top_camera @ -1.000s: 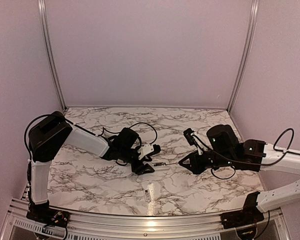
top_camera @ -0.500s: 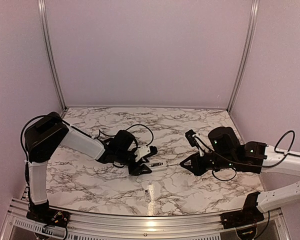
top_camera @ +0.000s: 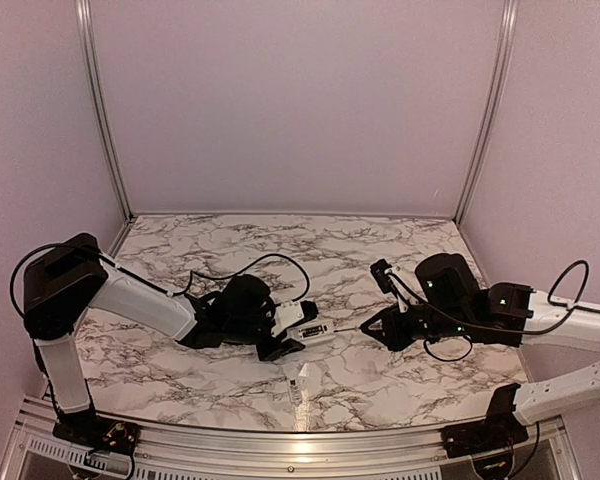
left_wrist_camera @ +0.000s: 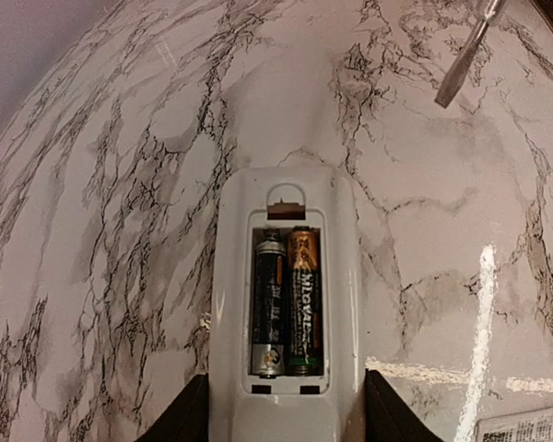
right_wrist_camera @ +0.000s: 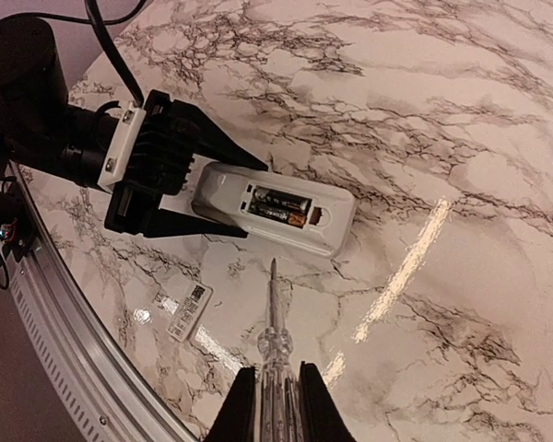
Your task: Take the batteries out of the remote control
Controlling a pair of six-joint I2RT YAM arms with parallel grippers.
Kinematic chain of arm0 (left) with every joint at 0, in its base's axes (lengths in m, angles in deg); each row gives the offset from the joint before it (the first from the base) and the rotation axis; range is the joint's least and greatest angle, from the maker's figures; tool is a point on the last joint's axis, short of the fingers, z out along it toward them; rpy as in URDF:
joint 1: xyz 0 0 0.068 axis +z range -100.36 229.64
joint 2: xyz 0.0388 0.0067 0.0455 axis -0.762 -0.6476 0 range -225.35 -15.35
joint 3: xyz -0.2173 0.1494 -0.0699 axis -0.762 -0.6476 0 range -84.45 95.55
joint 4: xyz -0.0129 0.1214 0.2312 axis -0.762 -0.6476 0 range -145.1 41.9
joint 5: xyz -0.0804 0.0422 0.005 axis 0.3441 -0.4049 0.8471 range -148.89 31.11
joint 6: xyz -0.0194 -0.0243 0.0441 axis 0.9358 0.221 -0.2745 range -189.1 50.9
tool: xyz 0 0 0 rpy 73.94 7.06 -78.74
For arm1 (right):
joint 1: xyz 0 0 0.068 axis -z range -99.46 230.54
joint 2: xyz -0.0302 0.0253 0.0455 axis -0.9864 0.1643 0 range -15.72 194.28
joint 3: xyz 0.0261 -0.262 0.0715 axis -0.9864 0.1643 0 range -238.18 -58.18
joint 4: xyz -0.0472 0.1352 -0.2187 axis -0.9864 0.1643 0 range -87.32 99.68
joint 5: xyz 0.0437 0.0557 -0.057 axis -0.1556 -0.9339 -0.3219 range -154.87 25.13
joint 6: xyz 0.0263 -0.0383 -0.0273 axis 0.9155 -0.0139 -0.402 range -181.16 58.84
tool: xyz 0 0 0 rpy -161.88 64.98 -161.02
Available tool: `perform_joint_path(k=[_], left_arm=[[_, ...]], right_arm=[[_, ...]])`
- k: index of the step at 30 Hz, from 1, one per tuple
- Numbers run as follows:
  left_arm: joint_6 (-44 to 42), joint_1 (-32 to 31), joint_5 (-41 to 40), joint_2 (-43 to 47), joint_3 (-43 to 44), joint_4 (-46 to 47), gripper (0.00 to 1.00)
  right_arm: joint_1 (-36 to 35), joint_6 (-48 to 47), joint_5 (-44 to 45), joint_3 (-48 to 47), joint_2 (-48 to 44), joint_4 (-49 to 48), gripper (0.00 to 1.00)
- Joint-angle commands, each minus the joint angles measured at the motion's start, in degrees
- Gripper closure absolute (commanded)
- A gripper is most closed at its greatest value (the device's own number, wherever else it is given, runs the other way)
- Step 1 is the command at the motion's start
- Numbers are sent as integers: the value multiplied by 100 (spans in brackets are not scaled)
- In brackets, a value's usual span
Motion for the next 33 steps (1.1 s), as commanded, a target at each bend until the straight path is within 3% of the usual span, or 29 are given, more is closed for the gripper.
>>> perform_joint_path(k=[1,5,18,23,33], left_arm=[[-146,-132,-597,439,-191,426,100],[-611,-283,-1049,557,-665,1093,100],[-540,-665,-1481,524,-524,848,100],[-676,-846,-1756,563,-670,1154,100],[-82,-868,-1904,896,-1316,2189,100]], right_arm=[[29,-162,42,-200,93,100,100],[29,-253,-223,-91,95,-143,100],[26,-605,-576,-86,-44,-329,100],[25,-676,-569,-147,-99,-218,100],[21,-859,-518,-435,100,-30,100]])
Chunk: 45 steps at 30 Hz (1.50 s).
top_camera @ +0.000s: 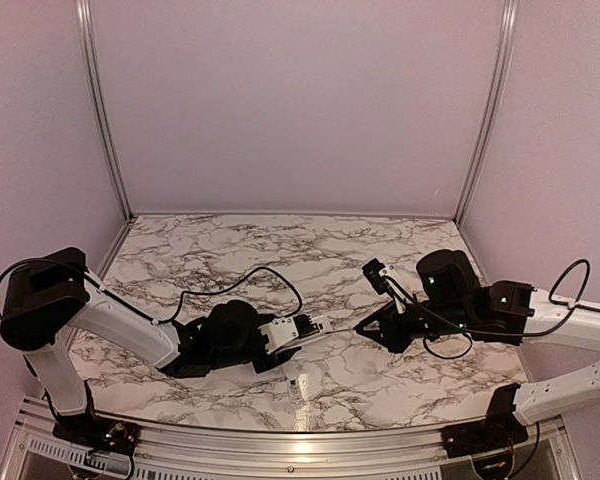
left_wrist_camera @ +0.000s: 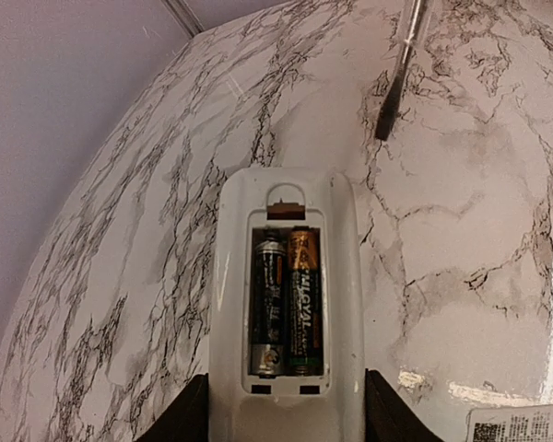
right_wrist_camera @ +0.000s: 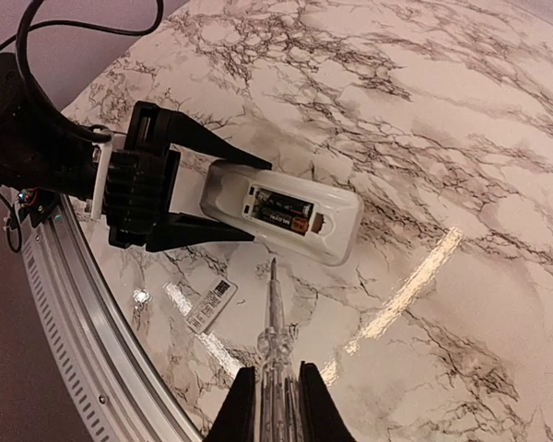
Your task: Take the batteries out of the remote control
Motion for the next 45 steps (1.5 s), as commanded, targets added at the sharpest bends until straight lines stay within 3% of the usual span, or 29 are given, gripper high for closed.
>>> perform_joint_path(k=[1,5,10,24,45], left_arm=[[239,-15,39,287,-275,746,100],[229,-15,54,225,-256,752,100],[123,-13,888,219,-124,280,100],[158,-15,862,97,83,-182,100],[659,-15,344,94,265,-288,100]], right_arm=[[21,-143,36,-427,122,126,100],[21,-146,22,-585,294,105,100],[-42,-90,4,-693,582,6,100],[-367,-239,15,-1190,1037,664,100],[-437,1084,878,-1347,1329,581,100]])
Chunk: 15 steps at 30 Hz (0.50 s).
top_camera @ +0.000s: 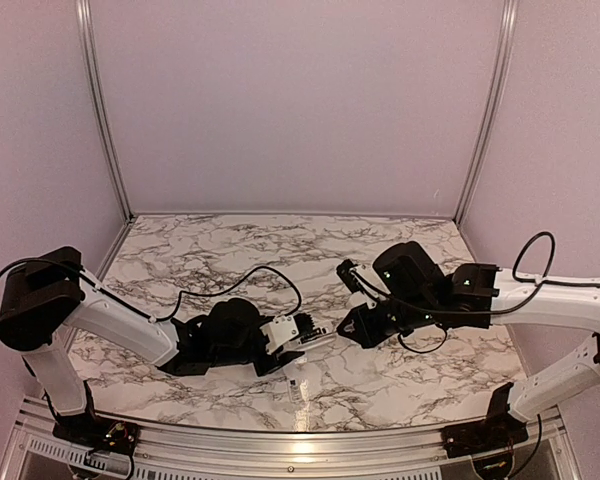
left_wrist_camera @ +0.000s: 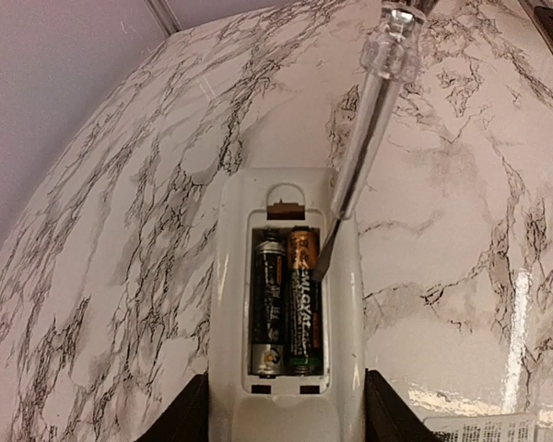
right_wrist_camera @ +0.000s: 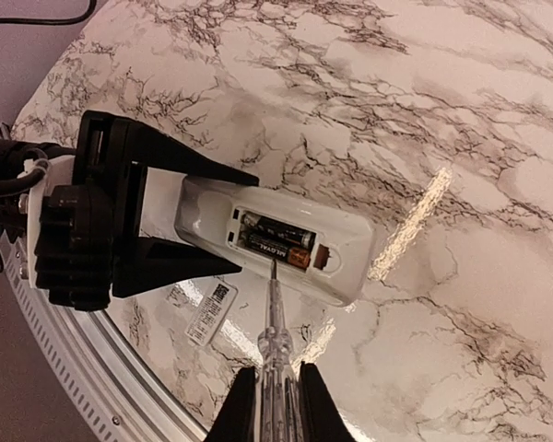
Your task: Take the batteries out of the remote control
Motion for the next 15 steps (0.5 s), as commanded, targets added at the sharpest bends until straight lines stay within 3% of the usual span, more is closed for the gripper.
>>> perform_joint_path(k=[1,15], left_arm=[[220,-20,-212,-31,261,-37,100],[290,-167,-1245,-151,287,368,100]], right_arm=[[-36,414,476,-246,-85,-89,100],[-36,1009,634,-8,-328,-766,100]])
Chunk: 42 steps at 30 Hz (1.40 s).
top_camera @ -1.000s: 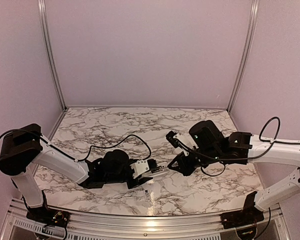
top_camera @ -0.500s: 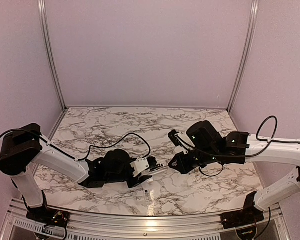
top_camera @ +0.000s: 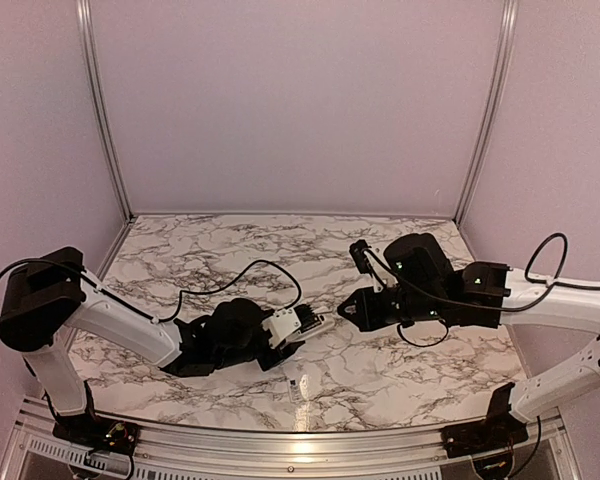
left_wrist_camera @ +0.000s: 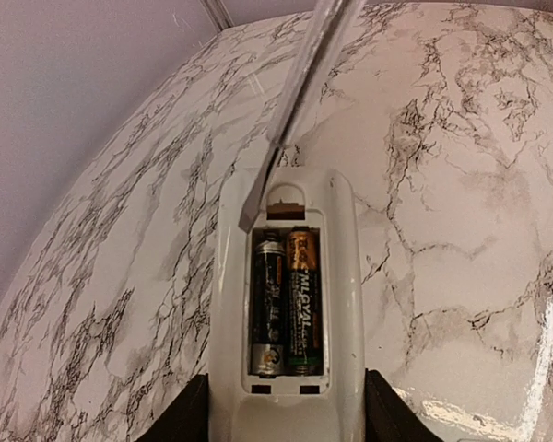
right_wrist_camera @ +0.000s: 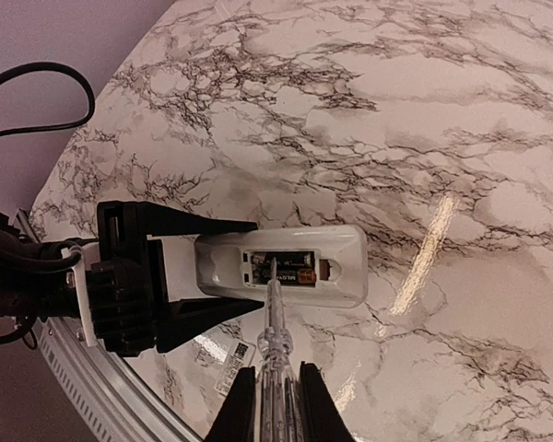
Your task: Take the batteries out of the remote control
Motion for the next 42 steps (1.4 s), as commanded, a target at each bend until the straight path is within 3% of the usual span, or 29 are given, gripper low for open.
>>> perform_joint_path(k=[1,16,42], left_arm=[[64,-64,-492,-114,123,338,100],[-8,-209,-955,-150,115,494,100],[-29,-209,-402,-67,44,460,100]], right_arm=[[-32,217,50,11,-46,-388,100],[-33,370,89,-20,182,-432,100],[-32,521,93,55,334,-413,100]])
